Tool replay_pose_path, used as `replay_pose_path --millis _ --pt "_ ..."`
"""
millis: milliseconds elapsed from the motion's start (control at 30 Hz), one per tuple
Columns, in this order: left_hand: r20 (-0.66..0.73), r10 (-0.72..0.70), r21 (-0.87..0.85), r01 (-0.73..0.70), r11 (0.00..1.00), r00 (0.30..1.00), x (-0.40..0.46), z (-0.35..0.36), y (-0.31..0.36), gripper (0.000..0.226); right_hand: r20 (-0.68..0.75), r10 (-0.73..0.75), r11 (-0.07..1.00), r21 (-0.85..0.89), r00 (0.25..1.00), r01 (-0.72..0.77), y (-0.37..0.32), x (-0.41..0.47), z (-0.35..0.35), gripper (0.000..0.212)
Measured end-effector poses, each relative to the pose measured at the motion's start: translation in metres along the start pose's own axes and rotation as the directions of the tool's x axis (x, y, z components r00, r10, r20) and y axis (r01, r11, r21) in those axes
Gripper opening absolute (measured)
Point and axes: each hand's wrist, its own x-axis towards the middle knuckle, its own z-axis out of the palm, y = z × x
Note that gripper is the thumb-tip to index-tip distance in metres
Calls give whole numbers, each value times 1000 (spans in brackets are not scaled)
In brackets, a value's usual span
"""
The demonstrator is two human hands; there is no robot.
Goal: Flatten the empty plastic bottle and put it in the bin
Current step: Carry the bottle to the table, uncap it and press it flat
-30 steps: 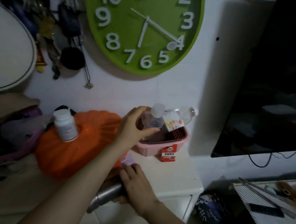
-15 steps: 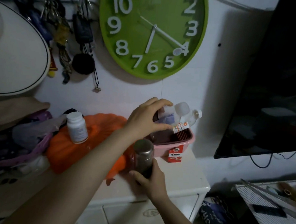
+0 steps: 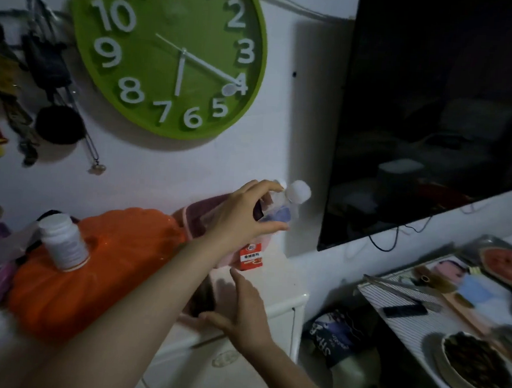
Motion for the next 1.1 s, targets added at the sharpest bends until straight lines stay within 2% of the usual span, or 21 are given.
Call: replay_pose_path --millis 133,233,367,467,633,800,933,1100 --pt "44 47 -63 -44 997 998 12 46 32 51 -146 -19 975 -222 989 -14 31 -20 -66 89" --pt "124 91 -110 -77 991 988 23 94 70 49 -262 14 902 -414 965 -125 62 -43 -127 87" --pt "200 187 -174 -153 973 962 33 174 137 51 -386 118 812 -493 915 -313 107 -100 -220 85" --pt "236 218 -238 -161 958 947 33 240 201 56 -493 130 746 -523 860 -412 137 -163 -293 82" --pt "310 242 -348 -126 929 920 16 358 324 56 -624 246 594 -507 741 -624 190 -295 -420 82" --pt "308 330 -417 -185 890 892 -9 451 441 53 -736 330 405 -456 591 -793 222 -426 -533 81" --pt "359 380 -500 -168 850 852 -11 509 518 55 -801 358 343 -365 480 -866 236 -498 -596 79" --pt "398 494 -554 -227 801 773 -8 587 603 57 -853 367 298 -270 371 -916 263 -565 -659 78"
